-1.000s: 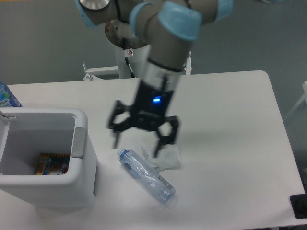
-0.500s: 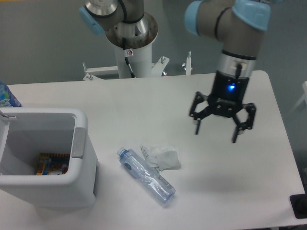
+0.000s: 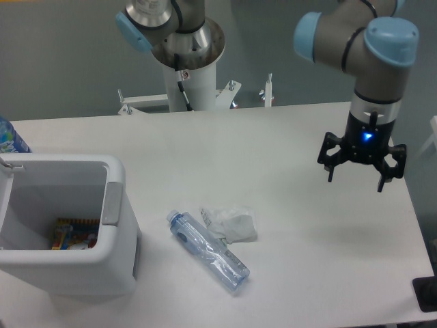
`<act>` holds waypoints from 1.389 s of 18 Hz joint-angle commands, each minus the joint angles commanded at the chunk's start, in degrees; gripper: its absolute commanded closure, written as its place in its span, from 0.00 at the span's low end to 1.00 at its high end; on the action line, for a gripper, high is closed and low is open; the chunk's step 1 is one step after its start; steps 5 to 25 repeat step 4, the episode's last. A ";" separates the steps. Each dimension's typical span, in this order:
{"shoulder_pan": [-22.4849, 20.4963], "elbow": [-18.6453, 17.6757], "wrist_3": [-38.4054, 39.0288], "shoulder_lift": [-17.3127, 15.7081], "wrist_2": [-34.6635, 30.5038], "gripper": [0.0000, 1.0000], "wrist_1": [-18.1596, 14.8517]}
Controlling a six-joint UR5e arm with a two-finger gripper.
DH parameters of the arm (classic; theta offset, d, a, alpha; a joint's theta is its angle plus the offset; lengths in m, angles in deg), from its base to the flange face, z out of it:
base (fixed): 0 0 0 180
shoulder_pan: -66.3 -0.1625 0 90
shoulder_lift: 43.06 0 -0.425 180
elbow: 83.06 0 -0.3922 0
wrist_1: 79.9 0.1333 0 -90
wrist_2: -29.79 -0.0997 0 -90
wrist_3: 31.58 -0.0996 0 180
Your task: Open the trash can
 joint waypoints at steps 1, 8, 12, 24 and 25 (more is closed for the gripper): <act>0.00 0.09 -2.03 0.26 -0.53 0.00 0.09; 0.09 0.09 -3.19 0.70 -1.94 0.00 0.44; 0.09 0.09 -3.19 0.70 -1.94 0.00 0.44; 0.09 0.09 -3.19 0.70 -1.94 0.00 0.44; 0.09 0.09 -3.19 0.70 -1.94 0.00 0.44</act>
